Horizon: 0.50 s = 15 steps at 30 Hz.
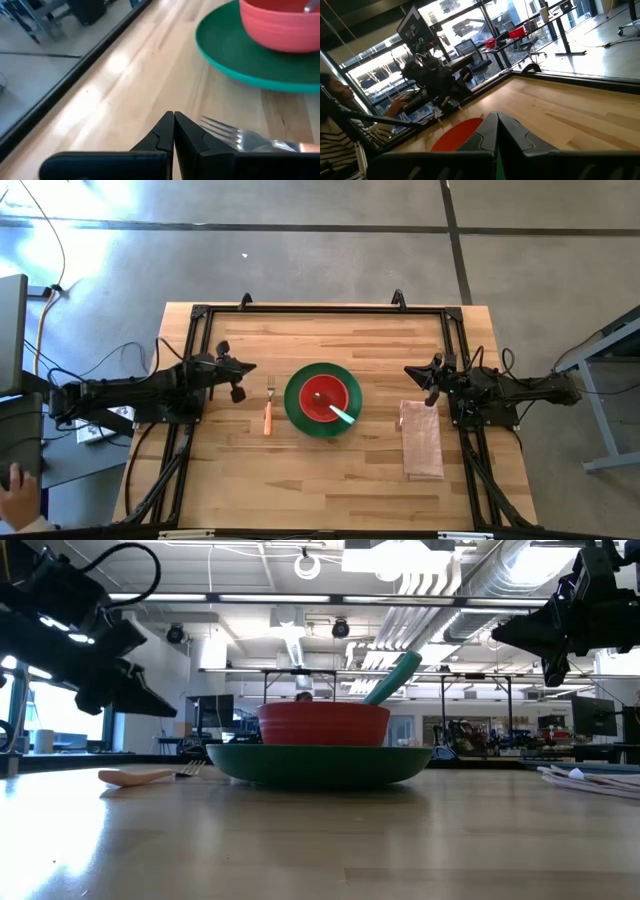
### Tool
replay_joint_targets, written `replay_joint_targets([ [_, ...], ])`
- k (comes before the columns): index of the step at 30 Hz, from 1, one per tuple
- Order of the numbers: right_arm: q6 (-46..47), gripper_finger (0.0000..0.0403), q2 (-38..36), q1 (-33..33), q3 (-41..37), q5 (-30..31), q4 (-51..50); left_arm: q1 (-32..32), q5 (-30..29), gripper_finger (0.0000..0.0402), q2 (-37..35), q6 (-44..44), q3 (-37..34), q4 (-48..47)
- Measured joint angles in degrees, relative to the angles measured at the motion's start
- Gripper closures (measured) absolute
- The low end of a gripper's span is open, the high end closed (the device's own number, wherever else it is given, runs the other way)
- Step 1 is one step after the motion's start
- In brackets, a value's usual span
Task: Set table place
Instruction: Return to Home position
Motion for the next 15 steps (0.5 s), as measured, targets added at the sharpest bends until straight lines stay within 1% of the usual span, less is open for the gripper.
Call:
replay_joint_targets([
  [7, -0.01, 0.0402, 0.23, 0.01, 0.0, -0.07, -0.01, -0.07, 0.0, 0.0401, 3.98, 0.0, 0.06, 0.37],
  [15, -0.01, 0.0402, 0.28, -0.01, 0.0, -0.06, -0.01, -0.07, -0.03, 0.0401, 4.31, -0.02, 0.05, 0.22],
])
